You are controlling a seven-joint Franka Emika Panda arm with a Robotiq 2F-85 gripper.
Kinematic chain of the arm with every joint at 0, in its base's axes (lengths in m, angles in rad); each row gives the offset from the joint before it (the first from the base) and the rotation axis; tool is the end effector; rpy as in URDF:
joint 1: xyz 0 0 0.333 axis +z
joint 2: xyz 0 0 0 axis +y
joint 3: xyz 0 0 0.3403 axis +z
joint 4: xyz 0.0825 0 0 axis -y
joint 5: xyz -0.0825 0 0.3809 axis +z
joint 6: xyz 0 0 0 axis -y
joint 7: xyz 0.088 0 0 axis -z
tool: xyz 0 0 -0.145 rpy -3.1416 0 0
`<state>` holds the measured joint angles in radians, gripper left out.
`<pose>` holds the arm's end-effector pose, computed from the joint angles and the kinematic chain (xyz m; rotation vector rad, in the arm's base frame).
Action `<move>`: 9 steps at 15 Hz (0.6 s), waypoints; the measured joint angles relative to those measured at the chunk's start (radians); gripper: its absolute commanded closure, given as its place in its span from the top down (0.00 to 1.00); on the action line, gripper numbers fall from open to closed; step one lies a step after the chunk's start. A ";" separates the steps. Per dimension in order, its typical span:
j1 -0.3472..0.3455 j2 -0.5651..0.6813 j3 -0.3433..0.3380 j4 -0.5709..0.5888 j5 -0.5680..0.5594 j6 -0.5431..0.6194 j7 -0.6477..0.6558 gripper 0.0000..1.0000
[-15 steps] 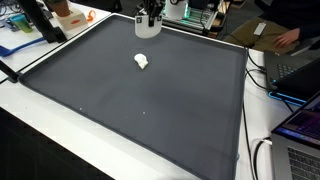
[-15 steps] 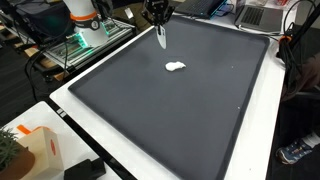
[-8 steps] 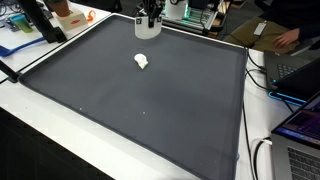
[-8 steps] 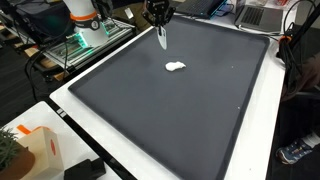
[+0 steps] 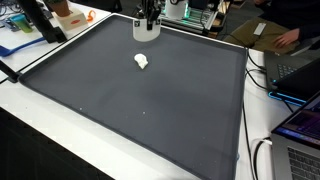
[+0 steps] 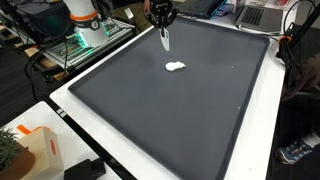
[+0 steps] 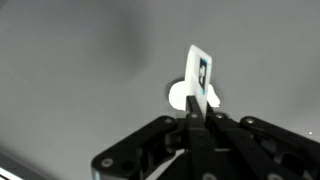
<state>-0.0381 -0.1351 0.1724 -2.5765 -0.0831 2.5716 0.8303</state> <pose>0.4466 0.0588 0.3100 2.9747 -0.9676 0.2293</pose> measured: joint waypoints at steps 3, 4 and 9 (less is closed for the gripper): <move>0.000 0.057 0.000 0.024 -0.047 0.027 0.038 0.01; 0.001 0.081 -0.001 0.033 -0.062 0.040 0.047 0.01; 0.029 0.200 -0.042 0.077 -0.112 0.105 0.060 0.01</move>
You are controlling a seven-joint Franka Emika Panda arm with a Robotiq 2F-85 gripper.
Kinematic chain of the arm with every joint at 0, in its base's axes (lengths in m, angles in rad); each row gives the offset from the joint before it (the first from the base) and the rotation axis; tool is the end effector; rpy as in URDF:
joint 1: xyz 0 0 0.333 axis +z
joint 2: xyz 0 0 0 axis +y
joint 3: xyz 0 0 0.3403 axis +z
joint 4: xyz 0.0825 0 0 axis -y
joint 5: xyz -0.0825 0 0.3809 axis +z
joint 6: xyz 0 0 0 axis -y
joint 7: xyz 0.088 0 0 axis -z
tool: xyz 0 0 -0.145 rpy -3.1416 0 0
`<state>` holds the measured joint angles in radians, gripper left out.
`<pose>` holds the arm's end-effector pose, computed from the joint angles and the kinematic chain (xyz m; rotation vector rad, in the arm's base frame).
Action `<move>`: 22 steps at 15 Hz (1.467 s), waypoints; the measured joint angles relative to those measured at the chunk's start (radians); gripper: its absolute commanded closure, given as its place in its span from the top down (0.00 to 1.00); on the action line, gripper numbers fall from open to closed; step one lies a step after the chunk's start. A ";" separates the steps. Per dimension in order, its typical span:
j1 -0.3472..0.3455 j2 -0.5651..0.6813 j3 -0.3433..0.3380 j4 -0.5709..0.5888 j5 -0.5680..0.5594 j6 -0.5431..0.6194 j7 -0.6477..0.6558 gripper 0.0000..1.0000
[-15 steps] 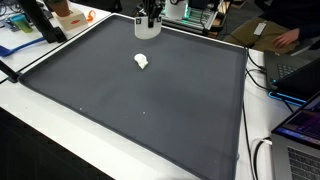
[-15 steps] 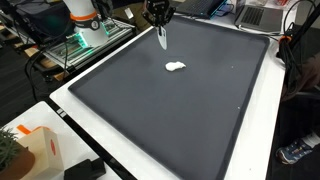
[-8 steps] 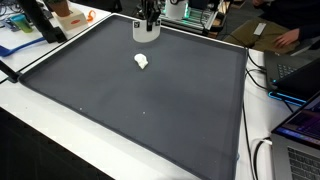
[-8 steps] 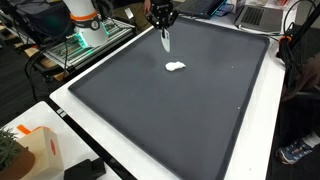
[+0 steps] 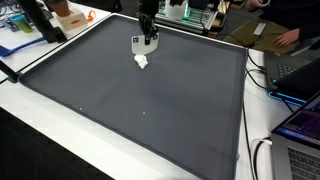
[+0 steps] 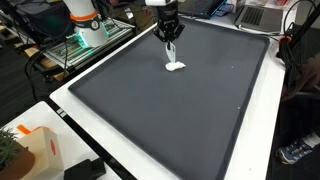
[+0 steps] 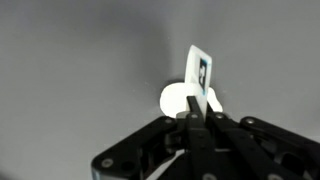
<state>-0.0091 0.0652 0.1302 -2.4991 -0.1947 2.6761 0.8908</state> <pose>0.4810 0.0617 0.2589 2.9714 -0.9212 0.2203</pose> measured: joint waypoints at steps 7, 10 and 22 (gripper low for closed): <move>0.075 0.063 -0.084 0.042 -0.066 0.010 0.050 0.01; 0.104 0.075 -0.106 0.059 -0.119 -0.020 0.083 0.01; 0.142 0.125 -0.128 0.149 -0.148 -0.160 0.132 0.01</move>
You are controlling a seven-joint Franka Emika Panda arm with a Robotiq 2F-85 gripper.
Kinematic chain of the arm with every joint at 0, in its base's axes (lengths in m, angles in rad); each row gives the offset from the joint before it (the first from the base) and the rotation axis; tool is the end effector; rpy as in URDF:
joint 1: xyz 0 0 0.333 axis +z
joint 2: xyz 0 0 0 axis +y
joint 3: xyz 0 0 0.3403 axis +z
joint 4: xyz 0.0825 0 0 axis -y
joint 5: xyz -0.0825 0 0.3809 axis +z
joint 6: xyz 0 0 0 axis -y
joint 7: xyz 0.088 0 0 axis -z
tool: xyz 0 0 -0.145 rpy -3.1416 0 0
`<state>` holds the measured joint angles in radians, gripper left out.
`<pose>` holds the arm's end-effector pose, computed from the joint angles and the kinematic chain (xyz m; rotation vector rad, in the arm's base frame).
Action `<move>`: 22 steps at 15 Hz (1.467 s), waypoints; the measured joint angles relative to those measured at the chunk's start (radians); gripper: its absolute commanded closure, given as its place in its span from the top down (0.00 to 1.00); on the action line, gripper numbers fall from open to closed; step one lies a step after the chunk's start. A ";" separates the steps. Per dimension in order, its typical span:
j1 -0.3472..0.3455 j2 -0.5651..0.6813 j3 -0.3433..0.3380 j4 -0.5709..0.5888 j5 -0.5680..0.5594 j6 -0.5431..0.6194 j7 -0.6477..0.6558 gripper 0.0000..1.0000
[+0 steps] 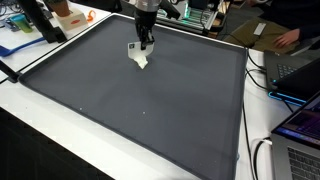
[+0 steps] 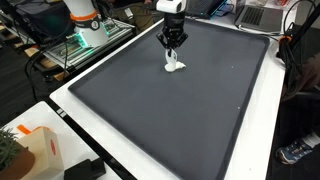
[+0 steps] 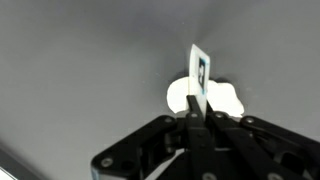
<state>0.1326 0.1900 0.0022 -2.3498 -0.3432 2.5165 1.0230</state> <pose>0.5101 0.0646 0.2377 2.8265 -0.8847 0.1312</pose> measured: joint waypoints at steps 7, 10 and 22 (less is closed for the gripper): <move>0.002 0.067 -0.002 0.096 0.073 -0.062 0.002 0.01; 0.000 0.097 -0.011 0.150 0.128 -0.115 0.003 0.01; -0.125 0.140 0.023 0.257 0.374 -0.250 -0.295 0.01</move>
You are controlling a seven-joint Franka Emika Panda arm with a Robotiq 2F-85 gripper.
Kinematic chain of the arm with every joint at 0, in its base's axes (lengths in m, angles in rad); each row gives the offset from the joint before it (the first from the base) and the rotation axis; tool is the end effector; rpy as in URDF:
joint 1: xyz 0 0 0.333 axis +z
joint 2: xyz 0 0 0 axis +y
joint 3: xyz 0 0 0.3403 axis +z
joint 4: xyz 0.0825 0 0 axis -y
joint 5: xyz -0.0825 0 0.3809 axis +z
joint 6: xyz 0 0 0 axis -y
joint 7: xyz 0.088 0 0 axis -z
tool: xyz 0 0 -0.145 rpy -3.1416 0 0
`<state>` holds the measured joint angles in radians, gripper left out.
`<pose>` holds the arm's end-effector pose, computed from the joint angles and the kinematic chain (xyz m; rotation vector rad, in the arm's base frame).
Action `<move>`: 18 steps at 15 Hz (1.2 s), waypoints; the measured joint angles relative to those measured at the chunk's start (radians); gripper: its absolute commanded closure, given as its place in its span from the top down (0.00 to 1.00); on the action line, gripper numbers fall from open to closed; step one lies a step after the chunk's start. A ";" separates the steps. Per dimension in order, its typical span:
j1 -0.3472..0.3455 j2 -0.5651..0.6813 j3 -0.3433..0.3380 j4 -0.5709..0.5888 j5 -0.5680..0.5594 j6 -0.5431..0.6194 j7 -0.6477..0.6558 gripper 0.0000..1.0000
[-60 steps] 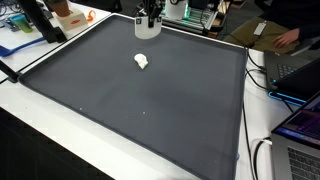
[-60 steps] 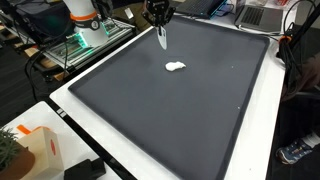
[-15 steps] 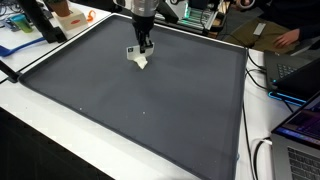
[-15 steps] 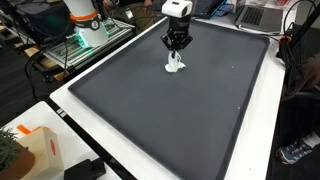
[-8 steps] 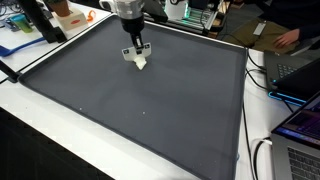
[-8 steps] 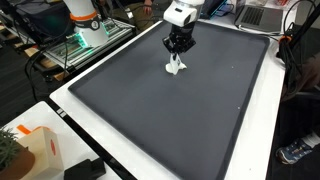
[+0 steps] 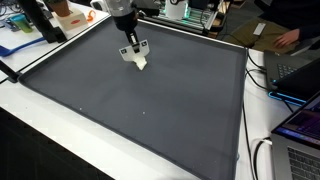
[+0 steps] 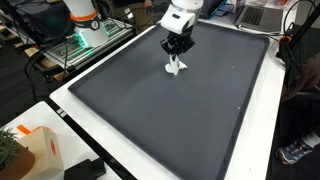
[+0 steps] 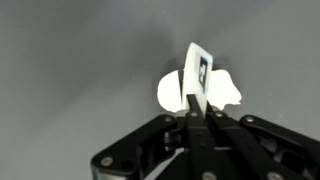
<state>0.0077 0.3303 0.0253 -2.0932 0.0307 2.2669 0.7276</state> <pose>0.5651 0.0203 0.2387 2.9049 -1.0882 -0.2434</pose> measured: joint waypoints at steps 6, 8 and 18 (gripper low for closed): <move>0.000 -0.043 -0.028 0.007 0.079 -0.031 -0.005 0.01; 0.002 -0.088 -0.025 -0.018 0.096 -0.031 -0.049 0.01; 0.055 -0.568 0.040 -0.460 0.134 0.125 -0.454 0.04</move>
<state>0.0623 -0.2373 0.0653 -2.5537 0.1648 2.3923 0.2732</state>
